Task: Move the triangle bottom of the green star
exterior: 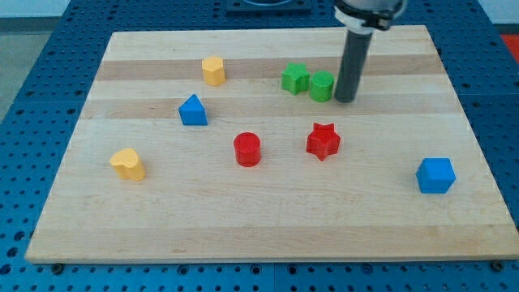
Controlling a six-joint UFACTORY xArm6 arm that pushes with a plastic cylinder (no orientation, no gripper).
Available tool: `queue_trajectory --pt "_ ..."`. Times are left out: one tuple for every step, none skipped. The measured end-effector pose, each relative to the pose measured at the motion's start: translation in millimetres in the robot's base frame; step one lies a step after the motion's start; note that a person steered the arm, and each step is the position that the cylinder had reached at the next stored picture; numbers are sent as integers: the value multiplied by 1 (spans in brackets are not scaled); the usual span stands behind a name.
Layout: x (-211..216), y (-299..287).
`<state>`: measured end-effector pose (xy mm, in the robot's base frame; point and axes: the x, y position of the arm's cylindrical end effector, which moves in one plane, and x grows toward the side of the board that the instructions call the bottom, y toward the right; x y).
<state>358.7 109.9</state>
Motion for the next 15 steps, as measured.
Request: queue_trajectory --pt "-23 -13" --pt "-14 12" --pt "33 8" --pt "69 -56" --pt "87 -133" --pt "100 -230" --pt "105 -296" --pt "77 -295" --pt "55 -229" --pt "47 -166" --pt "69 -192" --pt "79 -276" --pt "48 -307" --pt "32 -256" --pt "32 -179"
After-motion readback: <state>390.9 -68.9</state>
